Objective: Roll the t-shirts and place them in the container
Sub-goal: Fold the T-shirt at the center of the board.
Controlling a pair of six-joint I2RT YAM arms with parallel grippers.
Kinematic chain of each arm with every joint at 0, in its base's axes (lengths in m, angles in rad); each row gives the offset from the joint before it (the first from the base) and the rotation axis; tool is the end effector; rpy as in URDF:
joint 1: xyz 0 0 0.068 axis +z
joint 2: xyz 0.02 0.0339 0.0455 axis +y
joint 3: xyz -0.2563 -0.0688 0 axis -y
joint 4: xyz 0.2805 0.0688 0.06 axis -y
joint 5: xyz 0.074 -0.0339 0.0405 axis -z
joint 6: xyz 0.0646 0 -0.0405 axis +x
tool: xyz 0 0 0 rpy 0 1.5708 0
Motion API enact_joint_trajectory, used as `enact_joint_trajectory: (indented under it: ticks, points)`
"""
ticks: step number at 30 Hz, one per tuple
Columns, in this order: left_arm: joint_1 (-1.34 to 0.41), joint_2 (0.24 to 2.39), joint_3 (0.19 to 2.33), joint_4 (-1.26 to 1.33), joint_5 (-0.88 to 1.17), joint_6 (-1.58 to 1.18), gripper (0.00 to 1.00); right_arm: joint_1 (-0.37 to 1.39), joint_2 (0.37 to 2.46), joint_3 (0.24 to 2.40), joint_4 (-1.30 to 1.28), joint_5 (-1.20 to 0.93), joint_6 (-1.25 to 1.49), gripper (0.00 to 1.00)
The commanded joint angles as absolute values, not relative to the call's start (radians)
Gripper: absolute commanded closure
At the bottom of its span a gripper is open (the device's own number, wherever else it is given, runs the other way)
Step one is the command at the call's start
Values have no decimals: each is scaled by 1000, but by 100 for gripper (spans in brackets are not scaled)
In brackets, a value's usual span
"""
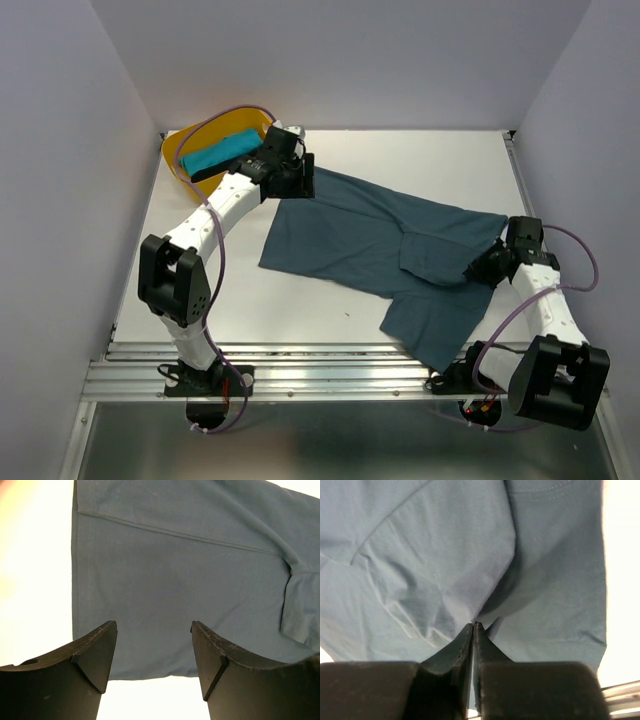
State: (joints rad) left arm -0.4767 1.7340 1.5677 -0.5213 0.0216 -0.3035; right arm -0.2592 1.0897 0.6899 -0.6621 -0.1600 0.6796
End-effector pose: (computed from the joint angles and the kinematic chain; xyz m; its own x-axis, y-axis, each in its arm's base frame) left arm 0.4039 -0.2102 0.2912 -0.6797 0.0147 -0.7334 0.2834 0.9274 -0.2440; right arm 0.2445 -0.0542 0.1665 -0.5447 0.7863 -0.2915 0.6690 0.6170 0.4144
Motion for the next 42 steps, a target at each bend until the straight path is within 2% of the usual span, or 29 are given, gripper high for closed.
enact_joint_trajectory:
  ticks: [1, 3, 7, 9, 11, 13, 14, 17, 27, 29, 42]
  points:
    - [-482, 1743, 1614, -520, 11, -284, 28, -252, 1101, 735, -710, -83, 663, 64]
    - [-482, 1750, 1615, -520, 11, -281, 28, -252, 1106, 750, -729, -37, 663, 52]
    - [-482, 1763, 1611, -519, 11, -275, 28, -252, 1078, 799, -744, 24, 649, 52]
    - [-482, 1773, 1605, -509, 11, -272, 28, -232, 1068, 819, -747, 20, 635, 60]
    - [-483, 1787, 1600, -508, 11, -275, 28, -203, 1074, 825, -747, 21, 632, 72]
    - [-482, 1807, 1591, -503, 11, -288, 28, -119, 1091, 825, -742, 52, 649, 79]
    - [-482, 1812, 1577, -499, 11, -294, 28, -88, 1098, 825, -739, 66, 658, 86]
    - [-483, 1828, 1545, -466, 17, -308, 28, -15, 1156, 812, -706, 78, 686, 92]
    - [-480, 1925, 1439, -431, 11, -337, 28, -15, 1361, 825, -615, 208, 698, 95]
    - [-482, 1953, 1439, -434, -54, -344, 28, -15, 1373, 824, -606, 219, 695, 94]
    - [-479, 2160, 1616, -488, -161, -333, 28, -15, 1591, 853, -476, 250, 695, 93]
